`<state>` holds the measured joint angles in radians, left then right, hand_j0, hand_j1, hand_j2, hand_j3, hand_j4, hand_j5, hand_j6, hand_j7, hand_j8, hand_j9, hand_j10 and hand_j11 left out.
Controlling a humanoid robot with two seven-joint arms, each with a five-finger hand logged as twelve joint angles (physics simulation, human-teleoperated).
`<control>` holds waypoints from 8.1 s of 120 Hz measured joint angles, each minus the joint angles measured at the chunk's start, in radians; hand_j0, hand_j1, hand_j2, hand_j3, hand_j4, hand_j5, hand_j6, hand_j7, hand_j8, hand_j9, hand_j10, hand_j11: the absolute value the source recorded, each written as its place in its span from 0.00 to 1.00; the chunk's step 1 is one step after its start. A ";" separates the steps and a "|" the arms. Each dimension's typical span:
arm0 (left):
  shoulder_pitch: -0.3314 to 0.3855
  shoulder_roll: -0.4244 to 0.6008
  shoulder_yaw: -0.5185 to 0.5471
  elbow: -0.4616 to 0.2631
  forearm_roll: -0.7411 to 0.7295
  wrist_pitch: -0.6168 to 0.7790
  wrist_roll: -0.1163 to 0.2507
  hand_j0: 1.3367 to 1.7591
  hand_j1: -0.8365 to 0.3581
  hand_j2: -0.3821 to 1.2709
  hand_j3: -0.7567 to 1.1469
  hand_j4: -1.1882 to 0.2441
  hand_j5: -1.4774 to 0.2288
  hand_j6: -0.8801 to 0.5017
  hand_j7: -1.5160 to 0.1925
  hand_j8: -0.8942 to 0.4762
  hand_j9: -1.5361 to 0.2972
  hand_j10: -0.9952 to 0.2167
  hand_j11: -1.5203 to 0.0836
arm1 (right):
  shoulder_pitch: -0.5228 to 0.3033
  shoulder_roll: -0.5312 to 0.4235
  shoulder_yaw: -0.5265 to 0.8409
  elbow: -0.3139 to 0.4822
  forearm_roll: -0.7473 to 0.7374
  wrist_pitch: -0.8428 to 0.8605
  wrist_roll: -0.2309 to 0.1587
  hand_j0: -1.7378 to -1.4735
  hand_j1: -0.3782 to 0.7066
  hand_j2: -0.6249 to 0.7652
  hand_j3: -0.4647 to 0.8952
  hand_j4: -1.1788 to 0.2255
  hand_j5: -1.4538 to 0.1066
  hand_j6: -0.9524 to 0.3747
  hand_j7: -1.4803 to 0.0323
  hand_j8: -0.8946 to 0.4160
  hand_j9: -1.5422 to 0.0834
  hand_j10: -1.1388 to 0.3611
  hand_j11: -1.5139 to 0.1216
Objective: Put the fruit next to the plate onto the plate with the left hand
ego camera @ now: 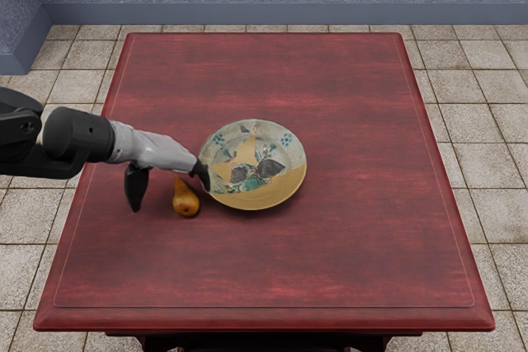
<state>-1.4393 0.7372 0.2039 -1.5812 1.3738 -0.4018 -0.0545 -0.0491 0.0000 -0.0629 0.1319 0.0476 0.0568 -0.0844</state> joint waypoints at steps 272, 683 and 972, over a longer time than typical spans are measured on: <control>0.128 0.041 0.000 -0.019 0.049 0.228 -0.044 0.76 0.56 0.29 0.40 0.53 0.54 0.32 0.56 0.34 0.53 0.46 0.60 | 0.000 0.000 0.000 0.000 0.000 0.000 0.000 0.30 0.05 0.45 0.34 0.82 0.91 0.70 0.96 0.66 0.93 0.74 0.91; 0.075 0.052 0.024 0.045 0.055 0.259 -0.066 0.75 0.43 0.48 0.40 0.41 0.28 0.27 0.31 0.28 0.29 0.23 0.33 | 0.000 0.000 0.000 0.000 0.000 0.000 0.000 0.30 0.05 0.45 0.34 0.82 0.91 0.70 0.96 0.66 0.93 0.74 0.91; 0.052 0.203 -0.081 0.216 -1.315 -0.209 -0.062 0.76 0.99 0.23 0.40 0.83 0.87 0.64 0.89 0.65 0.84 0.82 0.95 | 0.000 0.000 0.000 0.000 0.000 0.000 0.000 0.30 0.05 0.45 0.34 0.82 0.91 0.70 0.96 0.66 0.93 0.74 0.91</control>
<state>-1.3869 0.9397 0.1231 -1.3653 0.0589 -0.6106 -0.1162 -0.0491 0.0000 -0.0629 0.1319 0.0476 0.0568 -0.0844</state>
